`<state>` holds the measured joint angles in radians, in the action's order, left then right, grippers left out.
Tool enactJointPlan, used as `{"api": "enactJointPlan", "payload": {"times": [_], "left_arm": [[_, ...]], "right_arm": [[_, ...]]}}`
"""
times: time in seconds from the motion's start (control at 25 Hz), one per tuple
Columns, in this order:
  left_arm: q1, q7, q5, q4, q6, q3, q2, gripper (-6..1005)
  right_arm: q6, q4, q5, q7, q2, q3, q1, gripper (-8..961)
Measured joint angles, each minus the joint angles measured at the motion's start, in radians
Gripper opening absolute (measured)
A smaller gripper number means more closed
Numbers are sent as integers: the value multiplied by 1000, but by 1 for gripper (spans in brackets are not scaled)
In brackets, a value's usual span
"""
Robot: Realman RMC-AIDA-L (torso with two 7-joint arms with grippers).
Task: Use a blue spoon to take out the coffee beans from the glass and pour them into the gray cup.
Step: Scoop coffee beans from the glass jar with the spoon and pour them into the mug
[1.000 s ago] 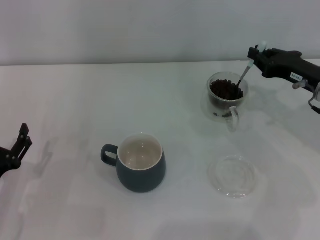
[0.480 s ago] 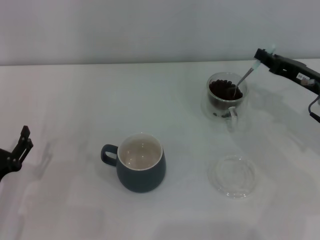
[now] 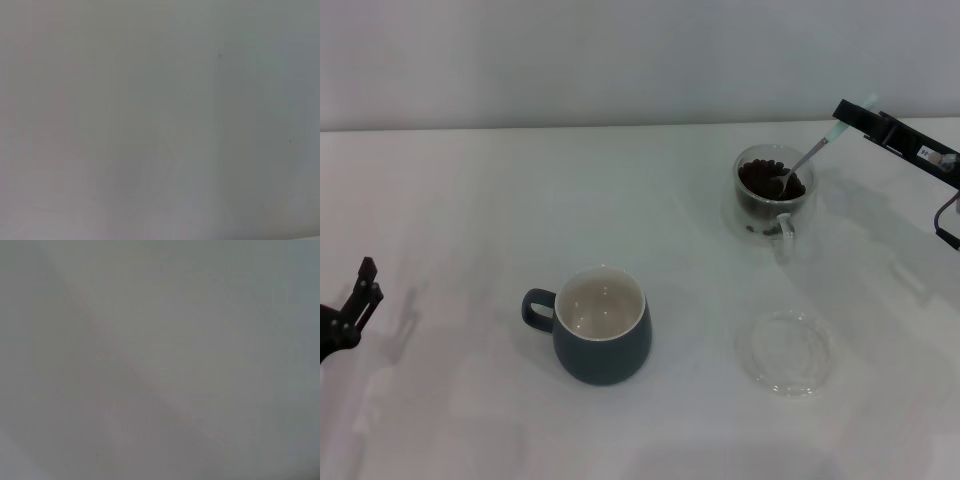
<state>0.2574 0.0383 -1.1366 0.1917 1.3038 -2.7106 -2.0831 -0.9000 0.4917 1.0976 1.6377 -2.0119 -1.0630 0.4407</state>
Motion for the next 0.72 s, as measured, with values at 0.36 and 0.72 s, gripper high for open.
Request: {"api": "enactJointPlan", "payload": {"times": [0.36,0.72], "left_arm": [[-11,0,-4,0,0,0,0,861],[-25,0,-5,-3,0,4,0,861]], "right_arm": [[59,-24,-2,123,0,4,2,147],[47,-79,-122,150,1,14,-4,148]]}}
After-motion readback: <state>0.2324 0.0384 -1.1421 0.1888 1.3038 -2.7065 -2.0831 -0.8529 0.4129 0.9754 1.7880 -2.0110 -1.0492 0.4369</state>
